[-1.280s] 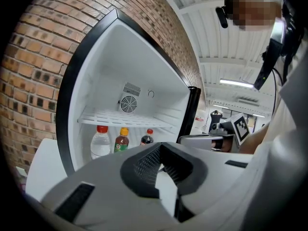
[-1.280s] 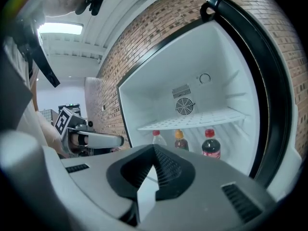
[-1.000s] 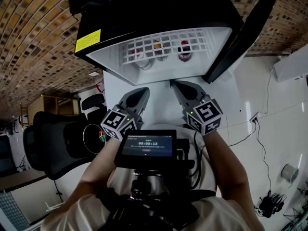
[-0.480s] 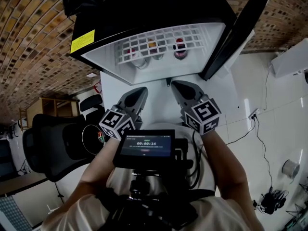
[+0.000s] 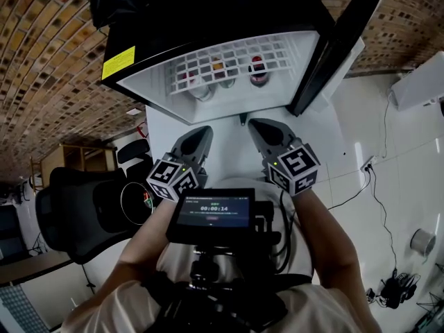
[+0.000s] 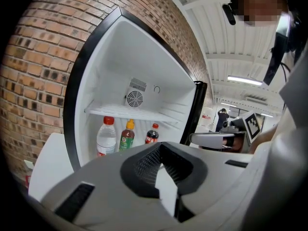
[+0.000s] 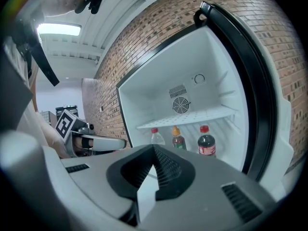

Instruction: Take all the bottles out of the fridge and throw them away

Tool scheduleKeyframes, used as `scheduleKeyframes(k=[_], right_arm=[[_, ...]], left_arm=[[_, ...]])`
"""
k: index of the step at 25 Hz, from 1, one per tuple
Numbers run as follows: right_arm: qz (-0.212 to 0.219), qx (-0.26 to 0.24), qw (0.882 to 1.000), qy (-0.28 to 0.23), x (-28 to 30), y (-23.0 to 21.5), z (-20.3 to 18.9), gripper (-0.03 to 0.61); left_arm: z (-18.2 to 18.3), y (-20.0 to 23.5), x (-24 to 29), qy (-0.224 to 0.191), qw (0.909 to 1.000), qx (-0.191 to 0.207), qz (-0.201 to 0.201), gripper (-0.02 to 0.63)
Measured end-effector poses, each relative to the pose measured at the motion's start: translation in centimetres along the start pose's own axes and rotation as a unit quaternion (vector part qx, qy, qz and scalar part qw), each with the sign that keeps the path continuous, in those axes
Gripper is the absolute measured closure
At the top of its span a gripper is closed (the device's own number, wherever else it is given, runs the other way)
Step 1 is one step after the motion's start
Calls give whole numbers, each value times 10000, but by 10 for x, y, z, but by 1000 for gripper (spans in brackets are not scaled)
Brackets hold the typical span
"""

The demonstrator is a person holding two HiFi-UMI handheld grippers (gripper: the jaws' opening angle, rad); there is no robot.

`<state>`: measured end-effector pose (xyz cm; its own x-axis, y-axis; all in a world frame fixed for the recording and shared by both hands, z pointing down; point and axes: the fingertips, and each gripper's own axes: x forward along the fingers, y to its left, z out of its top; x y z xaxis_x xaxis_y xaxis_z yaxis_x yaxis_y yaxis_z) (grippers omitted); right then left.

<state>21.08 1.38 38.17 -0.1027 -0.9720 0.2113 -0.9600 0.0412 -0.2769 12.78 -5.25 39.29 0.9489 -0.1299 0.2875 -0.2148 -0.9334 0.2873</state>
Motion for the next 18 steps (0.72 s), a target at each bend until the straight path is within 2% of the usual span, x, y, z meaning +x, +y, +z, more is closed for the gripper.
scheduleKeyframes(k=[8, 14, 18], right_arm=[[66, 52, 9999, 83, -3, -2, -8, 572], [215, 88, 9996, 166, -1, -5, -13, 572], [291, 105, 9993, 231, -1, -12, -14, 572]], left_arm=[[-8, 23, 15, 159, 9970, 270, 710, 603], [-26, 59, 30, 314, 9860, 309, 1609, 603], [-29, 74, 41, 330, 9804, 239, 1929, 593]])
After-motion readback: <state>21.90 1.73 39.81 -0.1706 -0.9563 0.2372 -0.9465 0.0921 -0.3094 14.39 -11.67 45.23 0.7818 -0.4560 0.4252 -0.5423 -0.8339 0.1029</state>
